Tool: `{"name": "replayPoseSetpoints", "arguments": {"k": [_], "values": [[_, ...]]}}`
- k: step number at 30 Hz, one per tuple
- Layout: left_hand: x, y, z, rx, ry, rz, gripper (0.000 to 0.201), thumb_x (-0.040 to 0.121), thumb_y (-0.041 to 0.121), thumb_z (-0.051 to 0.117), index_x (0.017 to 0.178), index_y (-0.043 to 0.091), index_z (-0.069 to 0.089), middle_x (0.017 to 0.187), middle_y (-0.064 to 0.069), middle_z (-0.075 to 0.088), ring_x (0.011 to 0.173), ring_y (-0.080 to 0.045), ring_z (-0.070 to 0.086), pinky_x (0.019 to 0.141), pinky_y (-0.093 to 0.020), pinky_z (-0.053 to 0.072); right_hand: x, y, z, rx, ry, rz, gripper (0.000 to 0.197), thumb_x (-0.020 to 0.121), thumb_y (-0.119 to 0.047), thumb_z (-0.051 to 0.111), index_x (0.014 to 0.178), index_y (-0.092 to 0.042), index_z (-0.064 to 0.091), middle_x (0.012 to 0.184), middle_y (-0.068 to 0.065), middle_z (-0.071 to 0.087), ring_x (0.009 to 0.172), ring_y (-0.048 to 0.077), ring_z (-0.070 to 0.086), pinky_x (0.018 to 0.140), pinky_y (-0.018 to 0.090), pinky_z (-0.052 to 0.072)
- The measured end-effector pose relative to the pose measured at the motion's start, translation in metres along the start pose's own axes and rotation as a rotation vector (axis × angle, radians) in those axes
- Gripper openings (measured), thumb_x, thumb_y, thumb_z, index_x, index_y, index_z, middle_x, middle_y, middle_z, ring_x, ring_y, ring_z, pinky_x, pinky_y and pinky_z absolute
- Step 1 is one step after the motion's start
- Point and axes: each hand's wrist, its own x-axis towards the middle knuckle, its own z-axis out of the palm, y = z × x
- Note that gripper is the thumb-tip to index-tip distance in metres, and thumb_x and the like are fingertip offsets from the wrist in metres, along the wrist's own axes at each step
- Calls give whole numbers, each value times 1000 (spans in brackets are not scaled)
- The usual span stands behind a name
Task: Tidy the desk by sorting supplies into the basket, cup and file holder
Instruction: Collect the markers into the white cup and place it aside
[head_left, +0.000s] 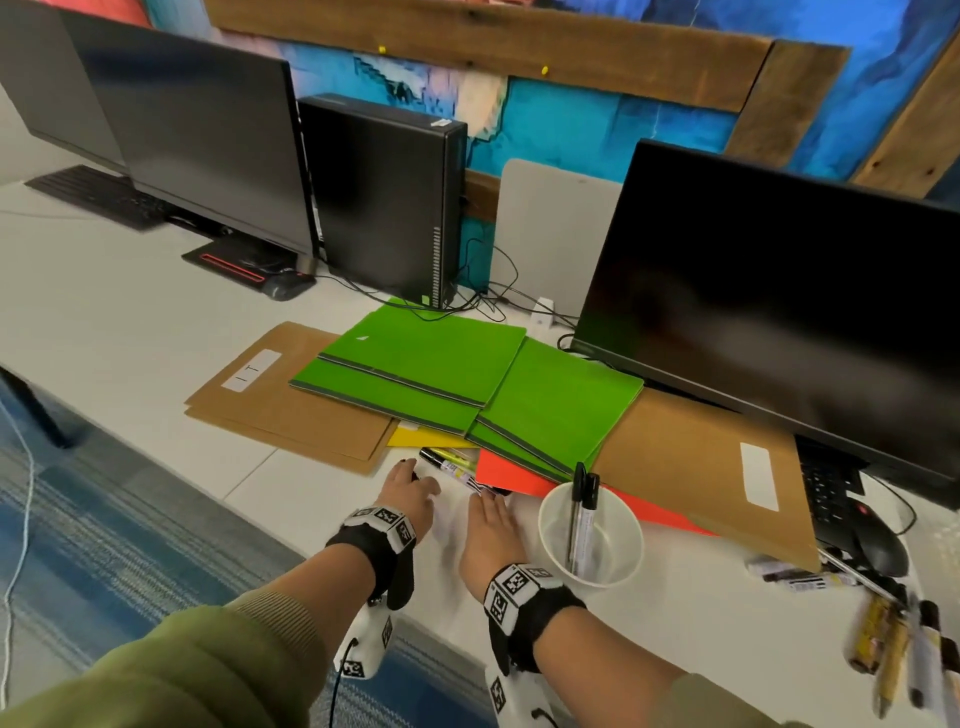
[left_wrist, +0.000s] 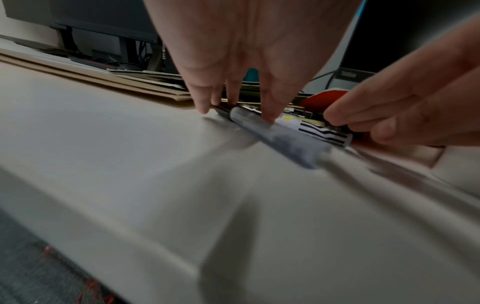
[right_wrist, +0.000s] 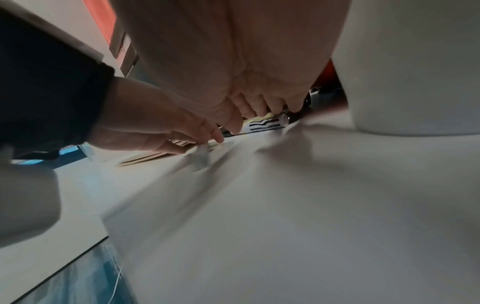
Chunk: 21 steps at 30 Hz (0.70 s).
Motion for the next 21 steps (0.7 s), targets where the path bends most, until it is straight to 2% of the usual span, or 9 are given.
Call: {"name": "replayPoseSetpoints", "arguments": {"k": [2, 4, 8, 10, 12, 15, 18, 21], "values": [[-2, -6, 0, -47, 48, -9, 31, 95, 15, 46, 123, 15, 57, 156, -13, 14, 145, -27, 16, 117, -27, 19, 4, -1, -1, -21, -19, 5, 68, 91, -1, 34, 150, -7, 1, 159, 8, -6, 147, 24, -7, 121, 40, 2], [-4, -11, -1, -58, 86, -24, 36, 91, 15, 53, 127, 17, 53, 152, -13, 19, 142, -28, 22, 115, -30, 25, 9, 0, -1, -67, -13, 9, 71, 89, -3, 38, 150, -7, 1, 159, 8, -4, 147, 24, -4, 121, 41, 4], [-8, -13, -9, -63, 139, -183, 61, 87, 22, 60, 140, 17, 30, 146, -9, 25, 133, -29, 31, 105, -37, 40, 13, -6, -1, -187, 123, -19, 61, 89, -6, 42, 145, -4, 19, 149, 14, 24, 137, 30, 23, 115, 37, 18], [-8, -12, -13, -34, 93, -258, 60, 89, 29, 57, 139, 13, 27, 143, -9, 31, 131, -30, 36, 104, -38, 40, 14, -10, -1, -168, 130, -15, 62, 87, -3, 44, 145, -6, 20, 145, 15, 28, 135, 30, 26, 113, 37, 23], [-6, -13, -16, -11, 25, -290, 50, 91, 30, 52, 133, 10, 33, 139, -11, 40, 126, -30, 45, 101, -38, 43, 17, -12, 0, -148, 84, -18, 65, 87, -1, 45, 146, -7, 17, 146, 15, 28, 135, 30, 26, 112, 36, 28], [-5, -12, -17, -25, -12, -298, 31, 92, 22, 44, 119, 9, 45, 125, -12, 54, 113, -30, 56, 88, -35, 46, 17, -16, -1, -194, 32, 9, 50, 89, -5, 47, 137, -4, 32, 138, 14, 38, 128, 30, 36, 104, 35, 36], [-4, -7, -19, -33, -28, -301, 27, 92, 22, 42, 113, 9, 50, 119, -12, 58, 109, -30, 57, 81, -31, 43, 17, -16, -5, -144, 16, 67, 37, 92, -6, 43, 129, -3, 40, 134, 15, 43, 125, 29, 41, 104, 35, 38], [-1, 0, -22, -90, -15, -299, 27, 93, 24, 41, 111, 8, 53, 118, -13, 61, 108, -30, 58, 77, -30, 41, 14, -16, -13, -22, 19, 97, 36, 93, -5, 42, 129, -3, 40, 133, 15, 47, 124, 29, 47, 103, 34, 40]]}}
